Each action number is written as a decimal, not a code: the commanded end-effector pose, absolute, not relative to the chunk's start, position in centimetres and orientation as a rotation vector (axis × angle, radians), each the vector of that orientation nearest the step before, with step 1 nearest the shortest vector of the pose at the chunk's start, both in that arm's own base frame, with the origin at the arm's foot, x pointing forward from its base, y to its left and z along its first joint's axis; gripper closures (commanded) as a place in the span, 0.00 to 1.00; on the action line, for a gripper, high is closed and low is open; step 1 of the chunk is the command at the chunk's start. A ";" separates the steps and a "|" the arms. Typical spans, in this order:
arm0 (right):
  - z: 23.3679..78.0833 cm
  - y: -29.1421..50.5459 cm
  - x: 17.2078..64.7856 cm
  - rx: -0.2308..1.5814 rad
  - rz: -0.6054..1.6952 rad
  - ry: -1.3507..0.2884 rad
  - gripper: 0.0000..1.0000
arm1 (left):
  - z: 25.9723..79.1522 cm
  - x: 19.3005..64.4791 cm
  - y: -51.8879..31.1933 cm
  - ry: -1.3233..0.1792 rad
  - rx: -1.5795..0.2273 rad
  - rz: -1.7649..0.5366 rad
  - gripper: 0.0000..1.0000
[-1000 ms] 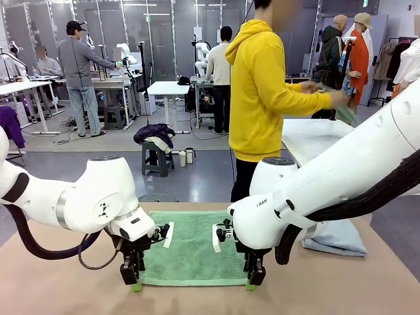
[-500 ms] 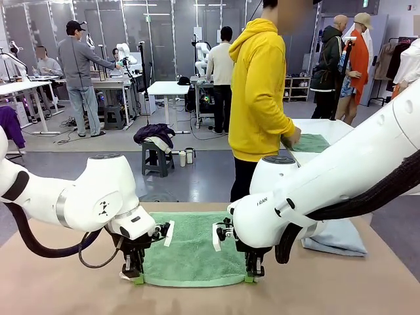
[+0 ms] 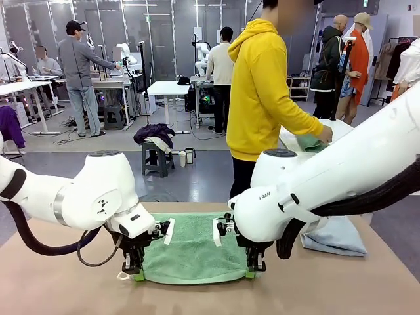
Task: Fold the towels and place them in the basket.
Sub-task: When a person lays out a Towel with hook on the table, fold it in half twice.
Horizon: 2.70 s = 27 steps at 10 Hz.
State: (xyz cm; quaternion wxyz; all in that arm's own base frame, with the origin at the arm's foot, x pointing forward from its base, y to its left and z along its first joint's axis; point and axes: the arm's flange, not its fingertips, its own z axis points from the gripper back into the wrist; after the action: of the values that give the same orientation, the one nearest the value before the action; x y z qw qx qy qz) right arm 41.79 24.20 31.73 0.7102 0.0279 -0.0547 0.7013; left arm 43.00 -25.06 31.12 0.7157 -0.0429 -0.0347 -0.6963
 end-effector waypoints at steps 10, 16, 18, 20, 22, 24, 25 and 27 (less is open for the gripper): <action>38.4 24.0 35.0 0.034 1.512 -0.192 1.00 | 37.9 35.8 -24.7 -0.159 -0.017 -1.544 0.99; 41.1 25.5 39.4 0.059 1.510 -0.147 0.96 | 41.0 40.8 -26.3 -0.103 -0.038 -1.571 0.93; 42.2 26.0 43.5 0.101 1.456 -0.092 0.96 | 41.8 45.0 -26.9 -0.077 -0.060 -1.536 0.93; 42.0 26.8 47.8 0.125 1.438 -0.042 0.96 | 41.6 49.4 -26.8 -0.064 -0.105 -1.483 0.93; 41.4 27.4 51.3 0.116 1.405 -0.022 0.96 | 40.8 53.1 -26.7 -0.058 -0.109 -1.477 0.93; 39.9 27.7 54.0 0.089 1.353 -0.045 0.96 | 39.4 55.4 -26.6 -0.030 -0.109 -1.441 0.93; 38.7 27.8 55.0 0.073 1.349 -0.059 0.96 | 38.4 56.4 -26.3 -0.005 -0.109 -1.413 0.93; 36.6 27.1 57.2 0.087 1.303 -0.080 0.96 | 36.7 57.8 -25.8 0.024 -0.101 -1.384 0.93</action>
State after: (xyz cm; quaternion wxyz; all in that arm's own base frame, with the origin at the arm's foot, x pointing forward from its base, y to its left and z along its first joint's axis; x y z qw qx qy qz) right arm 56.23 26.93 37.19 0.7806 0.0470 -0.0335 0.6224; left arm 56.82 -25.40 36.49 0.7627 -0.0505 -0.0069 -0.6447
